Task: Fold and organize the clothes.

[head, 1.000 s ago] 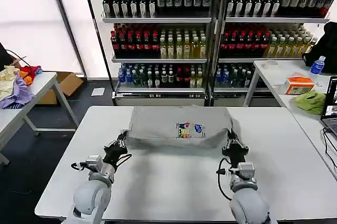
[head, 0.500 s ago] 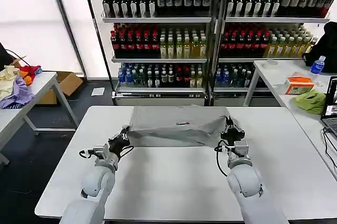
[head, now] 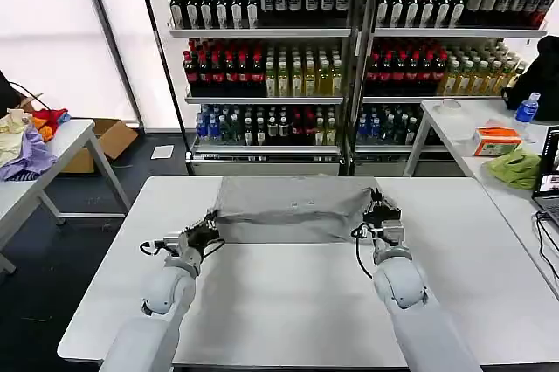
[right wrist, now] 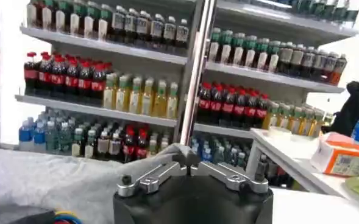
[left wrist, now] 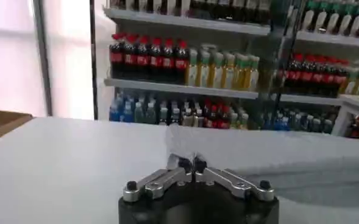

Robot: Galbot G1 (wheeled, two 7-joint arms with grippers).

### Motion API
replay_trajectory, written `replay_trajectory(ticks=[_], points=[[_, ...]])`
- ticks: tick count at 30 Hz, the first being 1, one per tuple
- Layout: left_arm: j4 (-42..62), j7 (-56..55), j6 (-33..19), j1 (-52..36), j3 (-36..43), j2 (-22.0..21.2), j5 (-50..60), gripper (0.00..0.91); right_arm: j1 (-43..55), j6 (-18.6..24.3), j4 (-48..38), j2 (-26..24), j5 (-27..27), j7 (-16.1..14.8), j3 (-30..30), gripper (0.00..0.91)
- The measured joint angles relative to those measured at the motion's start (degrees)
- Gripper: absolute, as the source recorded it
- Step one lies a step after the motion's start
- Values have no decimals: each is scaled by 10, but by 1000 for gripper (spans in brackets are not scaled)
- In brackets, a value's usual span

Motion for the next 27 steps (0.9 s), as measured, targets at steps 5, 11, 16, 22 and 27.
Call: replay_trajectory(ticks=[5, 11, 16, 22, 27], points=[[7, 2, -5, -9, 1, 4, 5, 907, 5, -8, -9, 6, 10, 5, 1, 907], [7, -3, -4, -12, 1, 7, 8, 907, 4, -24, -8, 10, 31, 22, 1, 907], [-3, -11, 9, -7, -3, 13, 3, 907, -3, -38, 9, 9, 48, 43, 7, 907], [-35, -23, 32, 7, -11, 20, -7, 907, -22, -48, 39, 5, 60, 62, 15, 907], [-66, -26, 44, 25, -18, 20, -8, 907, -42, -52, 63, 1, 65, 71, 24, 907]])
